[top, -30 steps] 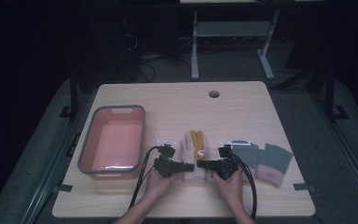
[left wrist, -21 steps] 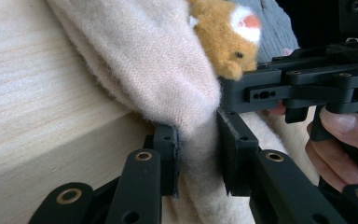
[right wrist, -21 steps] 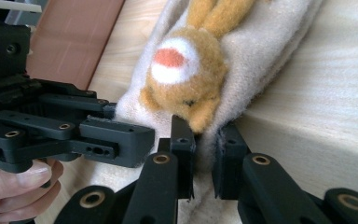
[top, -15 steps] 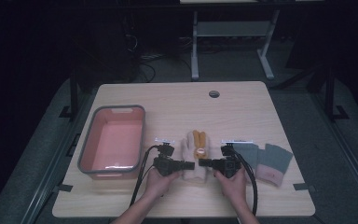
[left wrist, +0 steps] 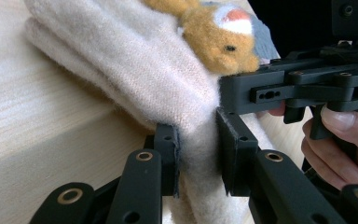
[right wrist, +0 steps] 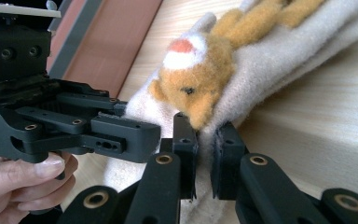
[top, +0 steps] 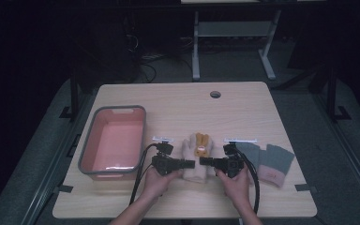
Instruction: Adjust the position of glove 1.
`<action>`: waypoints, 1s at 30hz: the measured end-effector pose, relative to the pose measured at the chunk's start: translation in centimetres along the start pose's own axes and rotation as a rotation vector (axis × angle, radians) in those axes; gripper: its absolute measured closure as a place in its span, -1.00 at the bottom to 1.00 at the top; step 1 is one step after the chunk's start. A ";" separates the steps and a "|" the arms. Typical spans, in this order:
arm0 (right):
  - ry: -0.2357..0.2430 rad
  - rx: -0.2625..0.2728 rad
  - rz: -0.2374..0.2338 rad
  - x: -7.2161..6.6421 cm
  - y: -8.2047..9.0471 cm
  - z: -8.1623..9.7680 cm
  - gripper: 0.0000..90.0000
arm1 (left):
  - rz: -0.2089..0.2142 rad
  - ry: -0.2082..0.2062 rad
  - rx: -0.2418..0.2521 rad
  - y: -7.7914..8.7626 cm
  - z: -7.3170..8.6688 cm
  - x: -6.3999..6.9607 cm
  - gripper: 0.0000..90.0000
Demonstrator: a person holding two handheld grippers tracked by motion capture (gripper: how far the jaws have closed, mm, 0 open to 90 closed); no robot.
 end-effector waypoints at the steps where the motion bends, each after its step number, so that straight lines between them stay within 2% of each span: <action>1: 0.000 0.000 0.000 0.0 0.0 0.0 0.83 | 0.000 0.000 0.000 0.0 0.0 0.0 0.59; 10: 0.017 0.011 -0.020 -1.2 0.4 -0.5 0.83 | 0.012 -0.014 0.023 1.3 -0.6 0.5 0.59; 18: 0.040 0.011 -0.032 -2.7 0.9 -1.5 0.83 | 0.024 -0.027 0.047 2.7 -1.4 0.9 0.59; 25: 0.052 0.015 -0.045 -3.4 0.9 -2.1 0.83 | 0.035 -0.039 0.051 3.7 -2.0 0.9 0.59; 30: 0.069 0.015 -0.057 -4.6 1.0 -2.9 0.83 | 0.037 -0.041 0.070 4.7 -2.6 1.0 0.59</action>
Point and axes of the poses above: each handheld gripper's, and its own axes: y roughly backward along the jaws, z roughly out of its underside, x roughly to its right, the point moved 3 cm from there along -y, roughly forward along the jaws, and after that the axes turned 12 degrees about -z, right-handed, at the moved point
